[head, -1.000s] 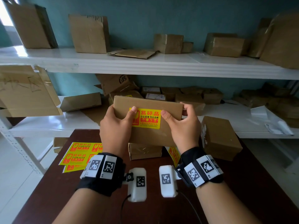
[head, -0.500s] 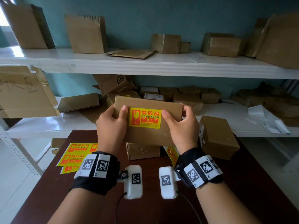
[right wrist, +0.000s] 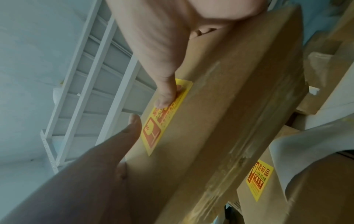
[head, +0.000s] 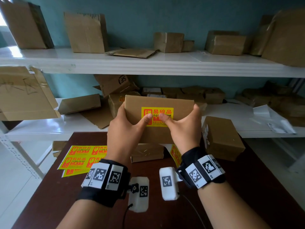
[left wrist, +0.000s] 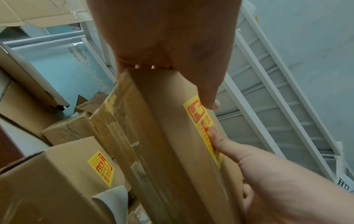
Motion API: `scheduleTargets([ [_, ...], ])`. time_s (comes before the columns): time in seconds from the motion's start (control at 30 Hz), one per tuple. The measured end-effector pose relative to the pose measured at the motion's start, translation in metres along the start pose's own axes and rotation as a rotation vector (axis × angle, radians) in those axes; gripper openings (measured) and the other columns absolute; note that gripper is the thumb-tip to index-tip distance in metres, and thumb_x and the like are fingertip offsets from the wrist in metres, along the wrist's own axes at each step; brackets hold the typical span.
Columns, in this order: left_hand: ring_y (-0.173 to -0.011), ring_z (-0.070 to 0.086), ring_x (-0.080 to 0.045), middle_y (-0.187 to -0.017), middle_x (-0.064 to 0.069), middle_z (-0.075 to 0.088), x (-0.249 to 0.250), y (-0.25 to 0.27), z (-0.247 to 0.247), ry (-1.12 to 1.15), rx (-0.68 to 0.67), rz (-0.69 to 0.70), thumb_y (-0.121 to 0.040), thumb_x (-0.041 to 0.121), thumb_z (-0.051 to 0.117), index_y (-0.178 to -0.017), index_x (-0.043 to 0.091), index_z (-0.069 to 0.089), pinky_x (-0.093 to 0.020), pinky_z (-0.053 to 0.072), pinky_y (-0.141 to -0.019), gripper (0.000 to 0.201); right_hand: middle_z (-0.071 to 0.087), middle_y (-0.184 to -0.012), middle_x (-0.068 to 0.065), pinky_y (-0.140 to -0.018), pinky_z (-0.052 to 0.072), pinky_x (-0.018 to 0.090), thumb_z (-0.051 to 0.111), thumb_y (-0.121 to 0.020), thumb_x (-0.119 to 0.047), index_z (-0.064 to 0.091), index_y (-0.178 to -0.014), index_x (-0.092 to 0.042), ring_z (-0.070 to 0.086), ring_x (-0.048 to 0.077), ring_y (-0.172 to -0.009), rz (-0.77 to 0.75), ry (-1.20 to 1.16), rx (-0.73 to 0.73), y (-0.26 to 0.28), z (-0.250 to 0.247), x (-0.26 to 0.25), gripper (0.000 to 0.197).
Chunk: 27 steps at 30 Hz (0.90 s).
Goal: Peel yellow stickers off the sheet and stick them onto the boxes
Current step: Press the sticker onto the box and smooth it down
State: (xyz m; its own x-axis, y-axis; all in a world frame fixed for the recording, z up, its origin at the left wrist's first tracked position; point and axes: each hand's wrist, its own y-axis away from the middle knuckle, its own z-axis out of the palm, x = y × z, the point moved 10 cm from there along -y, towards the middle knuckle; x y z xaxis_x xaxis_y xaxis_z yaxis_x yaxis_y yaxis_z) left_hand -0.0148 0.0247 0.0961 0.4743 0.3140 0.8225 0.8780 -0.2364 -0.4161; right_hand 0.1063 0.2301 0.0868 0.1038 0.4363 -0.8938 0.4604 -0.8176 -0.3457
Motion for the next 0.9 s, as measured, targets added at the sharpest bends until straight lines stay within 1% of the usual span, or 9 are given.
scheduleTargets([
  [0.1, -0.103, 0.066, -0.009, -0.117, 0.008, 0.069, 0.005, -0.001, -0.003, -0.039, 0.002, 0.02, -0.071, 0.077, 0.065, -0.14, 0.032, 0.048, -0.038, 0.059, -0.084, 0.084, 0.047, -0.148, 0.004, -0.09, 0.037, 0.024, 0.088, -0.067, -0.053, 0.024, -0.155, -0.014, 0.049, 0.02, -0.133, 0.024, -0.041, -0.006, -0.003, -0.001, 0.004, 0.115],
  [0.17, -0.103, 0.066, -0.01, -0.117, 0.007, 0.069, 0.007, -0.002, -0.004, -0.042, -0.005, 0.023, -0.071, 0.077, 0.065, -0.139, 0.031, 0.049, -0.038, 0.059, -0.083, 0.084, 0.049, -0.147, 0.003, -0.09, 0.038, 0.025, 0.088, -0.067, -0.052, 0.026, -0.154, -0.014, 0.05, 0.02, -0.132, 0.03, -0.058, -0.002, -0.005, -0.003, 0.006, 0.114],
  [0.23, -0.102, 0.065, -0.01, -0.118, 0.007, 0.069, 0.008, -0.002, -0.003, -0.031, -0.014, 0.017, -0.073, 0.074, 0.067, -0.139, 0.03, 0.049, -0.037, 0.059, -0.083, 0.082, 0.053, -0.143, 0.003, -0.092, 0.044, 0.027, 0.088, -0.066, -0.053, 0.029, -0.153, -0.015, 0.053, 0.019, -0.128, 0.023, -0.071, 0.012, -0.007, -0.005, 0.007, 0.111],
  [0.33, -0.103, 0.064, -0.009, -0.119, 0.007, 0.068, 0.008, -0.001, -0.002, -0.019, -0.027, 0.006, -0.073, 0.071, 0.068, -0.139, 0.029, 0.05, -0.035, 0.058, -0.084, 0.08, 0.062, -0.13, 0.001, -0.095, 0.055, 0.038, 0.089, -0.065, -0.051, 0.04, -0.144, -0.016, 0.062, 0.019, -0.116, 0.021, -0.096, 0.026, -0.008, -0.005, 0.011, 0.1],
  [0.4, -0.104, 0.064, -0.009, -0.12, 0.007, 0.068, 0.007, 0.0, -0.001, -0.016, -0.037, -0.004, -0.074, 0.069, 0.069, -0.139, 0.027, 0.05, -0.033, 0.058, -0.083, 0.08, 0.063, -0.125, 0.001, -0.093, 0.057, 0.04, 0.088, -0.068, -0.048, 0.042, -0.141, -0.016, 0.064, 0.019, -0.112, 0.022, -0.102, 0.022, -0.008, -0.005, 0.012, 0.091],
  [0.53, -0.104, 0.063, -0.009, -0.12, 0.007, 0.067, 0.007, 0.0, 0.002, -0.017, -0.052, -0.007, -0.075, 0.068, 0.069, -0.139, 0.025, 0.049, -0.03, 0.058, -0.082, 0.08, 0.063, -0.123, 0.0, -0.091, 0.058, 0.041, 0.088, -0.072, -0.043, 0.045, -0.136, -0.019, 0.064, 0.019, -0.109, 0.013, -0.116, 0.02, -0.011, -0.008, 0.011, 0.081],
  [0.7, -0.105, 0.062, -0.012, -0.123, 0.003, 0.065, 0.004, 0.001, 0.004, -0.025, -0.057, -0.033, -0.075, 0.067, 0.069, -0.141, 0.023, 0.046, -0.038, 0.058, -0.086, 0.083, 0.064, -0.122, 0.0, -0.09, 0.058, 0.045, 0.085, -0.076, -0.041, 0.048, -0.133, -0.021, 0.064, 0.02, -0.108, 0.011, -0.104, 0.017, -0.011, -0.01, 0.01, 0.072],
  [0.83, -0.115, 0.061, -0.02, -0.13, 0.0, 0.062, -0.001, 0.0, -0.002, -0.037, -0.017, -0.074, -0.071, 0.071, 0.071, -0.145, 0.024, 0.038, -0.043, 0.055, -0.092, 0.093, 0.065, -0.119, -0.001, -0.089, 0.059, 0.046, 0.081, -0.081, -0.039, 0.051, -0.128, -0.022, 0.065, 0.019, -0.106, -0.006, -0.092, -0.002, -0.007, -0.005, 0.007, 0.059],
  [0.9, -0.12, 0.058, -0.024, -0.134, -0.003, 0.059, -0.002, -0.001, -0.007, -0.054, 0.017, -0.092, -0.068, 0.071, 0.073, -0.145, 0.024, 0.032, -0.043, 0.052, -0.095, 0.099, 0.066, -0.118, -0.001, -0.088, 0.059, 0.045, 0.08, -0.081, -0.041, 0.05, -0.128, -0.022, 0.066, 0.018, -0.104, -0.026, -0.075, -0.021, -0.003, 0.0, 0.004, 0.059],
])
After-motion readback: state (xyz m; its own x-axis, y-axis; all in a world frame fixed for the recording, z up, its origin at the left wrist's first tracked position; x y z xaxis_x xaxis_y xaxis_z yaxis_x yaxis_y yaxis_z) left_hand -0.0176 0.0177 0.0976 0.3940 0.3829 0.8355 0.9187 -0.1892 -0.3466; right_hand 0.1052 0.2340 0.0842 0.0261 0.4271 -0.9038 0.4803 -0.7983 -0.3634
